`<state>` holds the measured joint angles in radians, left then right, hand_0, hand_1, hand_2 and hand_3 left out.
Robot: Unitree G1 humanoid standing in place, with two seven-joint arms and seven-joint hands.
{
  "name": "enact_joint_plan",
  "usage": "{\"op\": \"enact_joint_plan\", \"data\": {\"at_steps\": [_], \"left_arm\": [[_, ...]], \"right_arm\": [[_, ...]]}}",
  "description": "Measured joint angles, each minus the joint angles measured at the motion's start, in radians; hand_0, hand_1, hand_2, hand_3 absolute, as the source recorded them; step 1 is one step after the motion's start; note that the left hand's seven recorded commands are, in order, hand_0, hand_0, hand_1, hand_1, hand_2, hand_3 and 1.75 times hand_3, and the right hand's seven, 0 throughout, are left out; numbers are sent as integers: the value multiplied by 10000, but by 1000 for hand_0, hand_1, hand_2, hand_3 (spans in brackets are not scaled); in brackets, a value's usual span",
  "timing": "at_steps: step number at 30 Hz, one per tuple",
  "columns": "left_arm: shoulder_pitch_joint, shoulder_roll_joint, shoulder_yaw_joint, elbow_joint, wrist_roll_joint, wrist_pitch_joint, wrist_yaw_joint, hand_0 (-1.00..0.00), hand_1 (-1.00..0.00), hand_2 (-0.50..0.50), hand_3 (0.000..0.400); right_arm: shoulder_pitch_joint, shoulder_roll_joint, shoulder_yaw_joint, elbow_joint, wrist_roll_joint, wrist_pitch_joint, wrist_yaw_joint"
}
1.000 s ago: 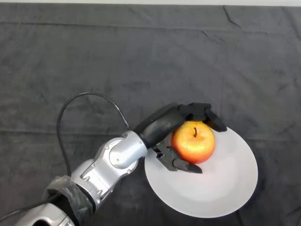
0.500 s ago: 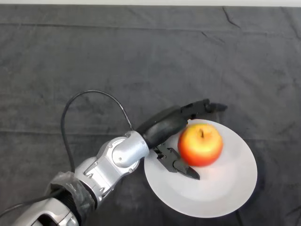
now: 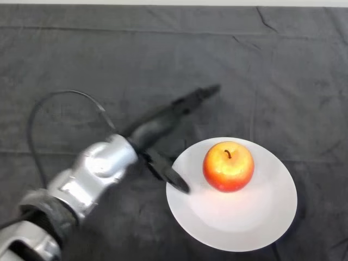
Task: Move the apple to the plate
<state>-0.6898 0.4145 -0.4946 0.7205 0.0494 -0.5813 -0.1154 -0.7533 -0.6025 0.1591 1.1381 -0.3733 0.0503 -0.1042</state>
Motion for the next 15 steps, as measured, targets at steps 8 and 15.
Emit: {"op": "enact_joint_plan", "data": {"at_steps": [8, 15], "left_arm": [[0, 240, 953, 792, -12, -903, 321, 0, 0, 0, 0], [2, 551, 1640, 1561, -11, -1296, 626, 0, 0, 0, 0]], "right_arm": [[0, 1, 0, 1, 0, 20, 0], [0, 0, 0, 1, 0, 23, 0]]}}
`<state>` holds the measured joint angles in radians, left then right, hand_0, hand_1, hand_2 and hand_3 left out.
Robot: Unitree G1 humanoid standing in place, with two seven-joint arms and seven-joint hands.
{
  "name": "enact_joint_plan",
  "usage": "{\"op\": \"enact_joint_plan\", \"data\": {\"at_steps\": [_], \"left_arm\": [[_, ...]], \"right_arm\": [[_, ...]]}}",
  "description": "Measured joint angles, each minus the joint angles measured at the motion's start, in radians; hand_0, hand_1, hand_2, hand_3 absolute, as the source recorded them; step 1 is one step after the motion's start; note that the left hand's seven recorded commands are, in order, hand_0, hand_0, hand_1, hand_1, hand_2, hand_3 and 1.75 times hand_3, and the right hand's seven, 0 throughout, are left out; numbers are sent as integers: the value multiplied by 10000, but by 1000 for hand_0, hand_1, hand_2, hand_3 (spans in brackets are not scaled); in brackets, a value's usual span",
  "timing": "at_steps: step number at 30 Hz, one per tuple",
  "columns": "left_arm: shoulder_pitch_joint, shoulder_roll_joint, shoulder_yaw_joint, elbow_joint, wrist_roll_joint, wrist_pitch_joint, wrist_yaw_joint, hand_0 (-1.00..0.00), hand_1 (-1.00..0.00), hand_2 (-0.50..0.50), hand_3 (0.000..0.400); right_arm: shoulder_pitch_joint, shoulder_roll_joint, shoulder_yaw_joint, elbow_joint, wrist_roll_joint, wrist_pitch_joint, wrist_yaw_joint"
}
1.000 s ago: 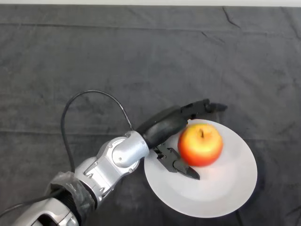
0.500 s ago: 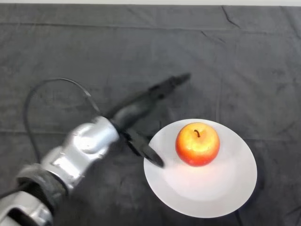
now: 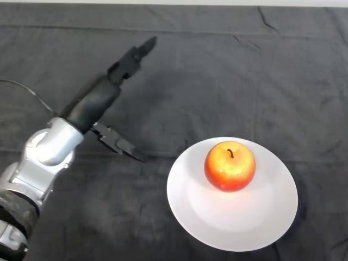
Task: Move the apple to the plate
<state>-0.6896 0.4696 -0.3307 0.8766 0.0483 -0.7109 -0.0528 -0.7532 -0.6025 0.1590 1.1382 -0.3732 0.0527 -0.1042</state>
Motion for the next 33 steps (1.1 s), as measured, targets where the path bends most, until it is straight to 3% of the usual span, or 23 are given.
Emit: {"op": "enact_joint_plan", "data": {"at_steps": [7, 20, 33], "left_arm": [[2, 465, 533, 733, 6, -362, 168, 0, 0, 0, 0], [2, 675, 1505, 1632, 10, -706, 357, 0, 0, 0, 0], [81, 1639, 2240, 2452, 15, -984, 563, 0, 0, 0, 0]], "right_arm": [[0, 1, 0, 0, 0, 2, 0], [0, 2, 1, 3, 0, 1, 0], [0, 5, 4, 10, -3, -2, 0]]}}
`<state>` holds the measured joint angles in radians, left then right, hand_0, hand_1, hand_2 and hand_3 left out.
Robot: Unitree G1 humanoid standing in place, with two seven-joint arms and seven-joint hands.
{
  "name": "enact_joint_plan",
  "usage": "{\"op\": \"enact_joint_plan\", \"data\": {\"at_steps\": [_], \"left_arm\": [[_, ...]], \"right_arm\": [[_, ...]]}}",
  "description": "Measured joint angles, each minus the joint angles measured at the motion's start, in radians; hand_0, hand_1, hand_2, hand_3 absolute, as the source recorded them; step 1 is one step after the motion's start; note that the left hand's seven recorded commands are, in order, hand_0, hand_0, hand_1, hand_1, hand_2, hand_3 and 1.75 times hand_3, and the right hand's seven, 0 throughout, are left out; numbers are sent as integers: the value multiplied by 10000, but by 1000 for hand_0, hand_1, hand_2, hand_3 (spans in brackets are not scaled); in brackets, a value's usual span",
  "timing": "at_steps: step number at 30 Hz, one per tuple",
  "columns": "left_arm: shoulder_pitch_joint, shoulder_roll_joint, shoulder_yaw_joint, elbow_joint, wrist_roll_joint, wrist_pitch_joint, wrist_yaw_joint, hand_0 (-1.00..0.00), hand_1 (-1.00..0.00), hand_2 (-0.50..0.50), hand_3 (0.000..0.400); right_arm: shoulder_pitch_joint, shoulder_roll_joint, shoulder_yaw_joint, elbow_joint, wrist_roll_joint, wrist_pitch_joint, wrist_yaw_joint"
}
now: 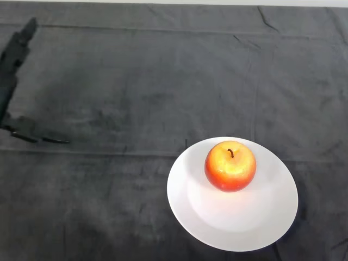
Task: Move the apple to the plate
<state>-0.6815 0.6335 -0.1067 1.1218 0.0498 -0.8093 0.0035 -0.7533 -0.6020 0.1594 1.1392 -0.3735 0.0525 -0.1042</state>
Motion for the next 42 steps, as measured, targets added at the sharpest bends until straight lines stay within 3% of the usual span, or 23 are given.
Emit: {"op": "enact_joint_plan", "data": {"at_steps": [16, 24, 33, 42], "left_arm": [[669, 607, 724, 534, 31, 141, 712, 0, 0, 0, 0], [1123, 1280, 1114, 685, 117, 605, 1281, 0, 0, 0, 0], [1875, 1312, 1220, 786, 406, 1410, 2251, 0, 0, 0, 0], [1985, 1313, 1287, 790, 528, 2287, 2812, 0, 0, 0, 0]], "right_arm": [[0, 5, 1, 18, 1, -8, 0], [0, 13, 2, 31, 0, -21, 0], [0, 17, 2, 58, 0, -43, 0], [0, 17, 2, 64, 0, -44, 0]]}}
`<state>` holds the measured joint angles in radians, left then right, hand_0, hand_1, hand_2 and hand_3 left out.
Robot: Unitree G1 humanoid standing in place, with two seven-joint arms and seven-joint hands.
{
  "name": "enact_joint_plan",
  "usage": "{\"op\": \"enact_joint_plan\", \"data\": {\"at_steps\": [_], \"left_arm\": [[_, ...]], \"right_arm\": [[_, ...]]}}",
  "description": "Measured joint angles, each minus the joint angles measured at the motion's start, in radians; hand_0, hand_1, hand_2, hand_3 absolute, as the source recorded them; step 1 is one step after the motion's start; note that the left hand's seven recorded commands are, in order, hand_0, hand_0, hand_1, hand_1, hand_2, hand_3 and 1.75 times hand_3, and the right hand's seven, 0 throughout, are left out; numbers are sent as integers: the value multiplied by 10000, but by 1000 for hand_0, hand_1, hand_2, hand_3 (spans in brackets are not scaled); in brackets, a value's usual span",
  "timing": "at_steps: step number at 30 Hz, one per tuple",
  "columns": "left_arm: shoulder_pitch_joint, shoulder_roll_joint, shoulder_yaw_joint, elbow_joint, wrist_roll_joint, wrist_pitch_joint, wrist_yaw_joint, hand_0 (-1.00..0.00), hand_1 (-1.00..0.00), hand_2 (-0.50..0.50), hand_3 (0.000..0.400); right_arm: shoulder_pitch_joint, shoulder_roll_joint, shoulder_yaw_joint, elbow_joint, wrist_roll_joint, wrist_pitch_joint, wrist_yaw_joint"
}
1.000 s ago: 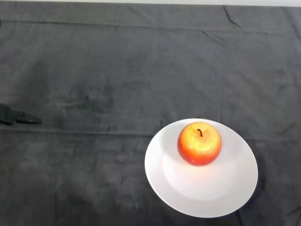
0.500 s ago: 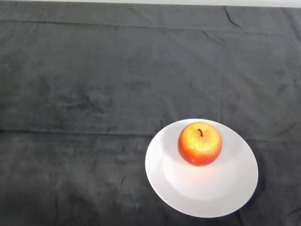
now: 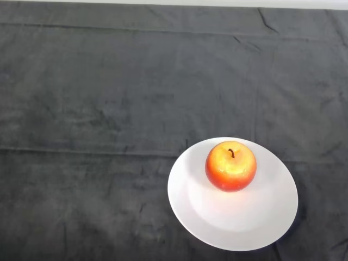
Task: Move the apple to the plate
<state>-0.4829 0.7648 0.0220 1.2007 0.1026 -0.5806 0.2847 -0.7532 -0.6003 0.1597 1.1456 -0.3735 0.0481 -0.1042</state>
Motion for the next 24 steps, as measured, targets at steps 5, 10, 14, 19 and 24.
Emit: {"op": "enact_joint_plan", "data": {"at_steps": [5, 10, 14, 19, 24], "left_arm": [[2, 0, 270, 0, -6, 339, 172, 0, 0, 0, 0], [2, 0, 359, -1, -11, 598, 294, 0, 0, 0, 0], [3, 0, 378, -2, -22, 752, 305, 0, 0, 0, 0], [3, -1, 437, -2, -33, 845, 308, 0, 0, 0, 0], [3, 0, 691, -3, -34, 867, 310, 0, 0, 0, 0]], "right_arm": [[0, 0, 0, 0, 0, 0, 0], [0, 1, 0, 0, 0, -1, 0], [0, 1, 0, 0, 0, -1, 0], [0, 1, 0, 0, 0, -1, 0], [0, 1, 0, 0, 0, -1, 0]]}}
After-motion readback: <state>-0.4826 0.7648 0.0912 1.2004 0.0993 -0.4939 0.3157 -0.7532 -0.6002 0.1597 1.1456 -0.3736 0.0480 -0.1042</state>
